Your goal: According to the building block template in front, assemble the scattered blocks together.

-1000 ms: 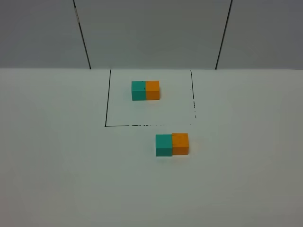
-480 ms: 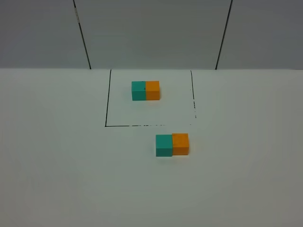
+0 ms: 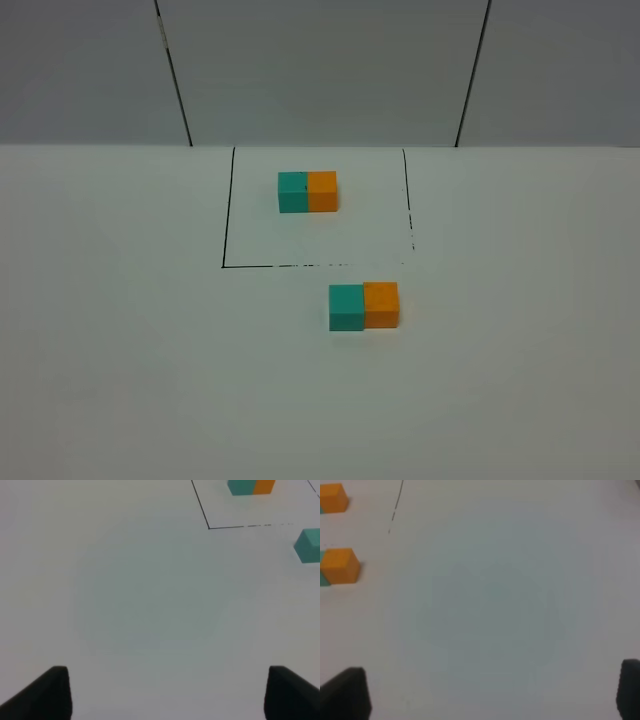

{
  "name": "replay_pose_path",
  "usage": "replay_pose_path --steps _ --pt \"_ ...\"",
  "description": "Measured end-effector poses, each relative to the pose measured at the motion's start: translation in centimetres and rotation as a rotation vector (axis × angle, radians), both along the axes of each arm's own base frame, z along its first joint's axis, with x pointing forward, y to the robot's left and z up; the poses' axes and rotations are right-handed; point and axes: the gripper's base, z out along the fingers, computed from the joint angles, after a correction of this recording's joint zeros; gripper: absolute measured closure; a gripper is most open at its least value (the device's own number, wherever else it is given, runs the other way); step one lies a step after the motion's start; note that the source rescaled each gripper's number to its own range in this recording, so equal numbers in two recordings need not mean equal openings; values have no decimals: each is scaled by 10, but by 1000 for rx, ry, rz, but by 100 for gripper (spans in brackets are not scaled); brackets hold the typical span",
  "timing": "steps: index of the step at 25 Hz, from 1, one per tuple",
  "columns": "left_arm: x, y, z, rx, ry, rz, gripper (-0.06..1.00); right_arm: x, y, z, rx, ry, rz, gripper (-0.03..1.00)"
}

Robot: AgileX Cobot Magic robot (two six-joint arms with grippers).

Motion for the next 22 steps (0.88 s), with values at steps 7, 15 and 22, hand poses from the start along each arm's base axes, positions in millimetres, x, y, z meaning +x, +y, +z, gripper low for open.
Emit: replay_pose_path --steps 7,15,22 --pt "0 0 0 0 0 0 21 0 0 0 -1 0 0 4" --pt "0 0 0 -1 0 0 21 0 0 0 0 0 -1 5" --pt "0 0 0 0 0 0 21 0 0 0 0 0 -1 5"
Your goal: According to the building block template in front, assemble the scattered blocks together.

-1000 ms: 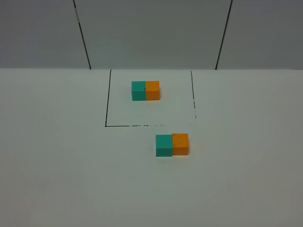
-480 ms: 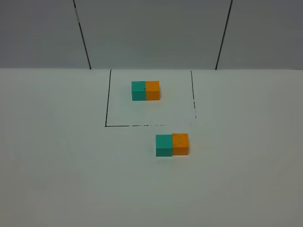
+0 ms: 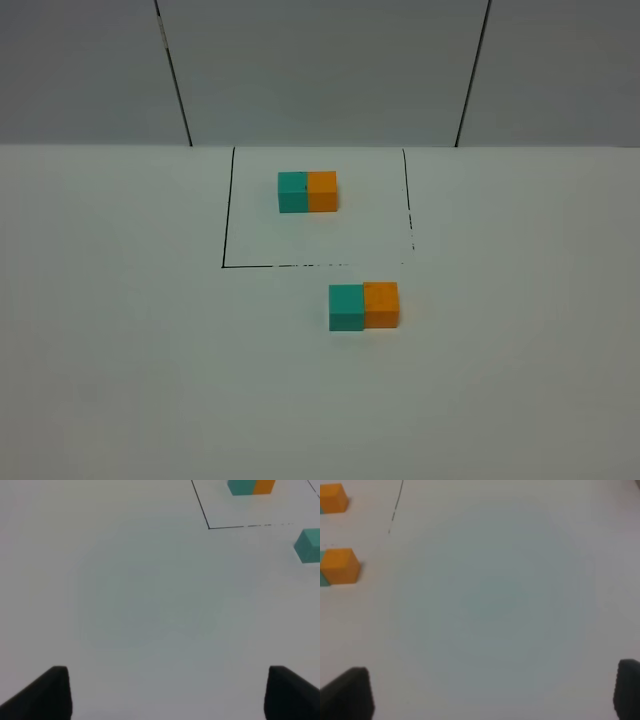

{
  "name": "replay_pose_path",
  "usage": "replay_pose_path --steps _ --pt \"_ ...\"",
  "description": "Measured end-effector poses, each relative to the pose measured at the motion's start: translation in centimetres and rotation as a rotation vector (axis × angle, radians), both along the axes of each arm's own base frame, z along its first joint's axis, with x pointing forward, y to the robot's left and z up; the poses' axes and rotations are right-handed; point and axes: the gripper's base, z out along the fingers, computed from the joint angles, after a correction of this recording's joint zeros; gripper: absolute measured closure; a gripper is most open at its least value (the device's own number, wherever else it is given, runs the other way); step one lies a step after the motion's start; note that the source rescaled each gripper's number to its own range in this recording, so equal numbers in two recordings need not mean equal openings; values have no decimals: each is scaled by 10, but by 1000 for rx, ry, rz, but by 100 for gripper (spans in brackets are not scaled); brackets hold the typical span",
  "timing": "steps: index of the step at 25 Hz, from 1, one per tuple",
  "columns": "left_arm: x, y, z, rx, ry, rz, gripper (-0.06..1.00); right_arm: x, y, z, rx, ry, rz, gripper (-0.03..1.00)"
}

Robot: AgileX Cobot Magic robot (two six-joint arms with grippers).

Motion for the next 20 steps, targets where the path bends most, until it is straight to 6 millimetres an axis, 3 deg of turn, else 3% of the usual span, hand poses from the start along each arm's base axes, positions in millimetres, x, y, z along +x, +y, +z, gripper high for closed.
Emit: replay_pose_path --steps 20 --pt "0 0 0 0 0 0 21 0 0 0 2 0 -1 7"
